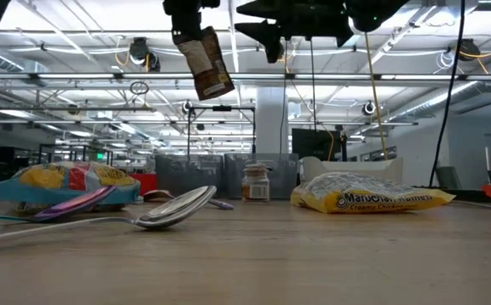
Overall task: Pick & Place Food Item
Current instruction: Put the orange seasoning pack into the white bin
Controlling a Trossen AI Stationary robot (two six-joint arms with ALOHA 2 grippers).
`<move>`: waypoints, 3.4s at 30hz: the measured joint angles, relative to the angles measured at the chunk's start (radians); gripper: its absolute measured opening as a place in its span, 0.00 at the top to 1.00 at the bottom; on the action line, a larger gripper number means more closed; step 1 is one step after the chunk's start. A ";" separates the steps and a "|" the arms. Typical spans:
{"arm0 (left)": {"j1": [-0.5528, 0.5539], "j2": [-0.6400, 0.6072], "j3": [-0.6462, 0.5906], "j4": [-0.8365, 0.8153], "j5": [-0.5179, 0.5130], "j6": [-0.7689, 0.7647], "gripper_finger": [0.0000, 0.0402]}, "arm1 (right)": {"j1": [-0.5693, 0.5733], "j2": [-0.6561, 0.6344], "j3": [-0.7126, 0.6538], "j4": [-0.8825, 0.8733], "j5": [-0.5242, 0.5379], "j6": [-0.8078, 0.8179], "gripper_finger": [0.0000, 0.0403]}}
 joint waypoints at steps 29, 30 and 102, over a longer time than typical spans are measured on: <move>-0.046 0.002 0.000 0.218 0.062 -0.072 0.99 | 0.027 0.000 -0.001 -0.044 0.008 -0.011 0.62; -0.047 0.002 0.000 0.226 0.063 -0.073 0.99 | 0.031 0.000 -0.001 -0.045 0.008 -0.013 0.62; 0.087 -0.109 0.000 0.313 0.067 -0.083 0.78 | -0.059 -0.058 -0.002 0.158 0.061 0.081 1.00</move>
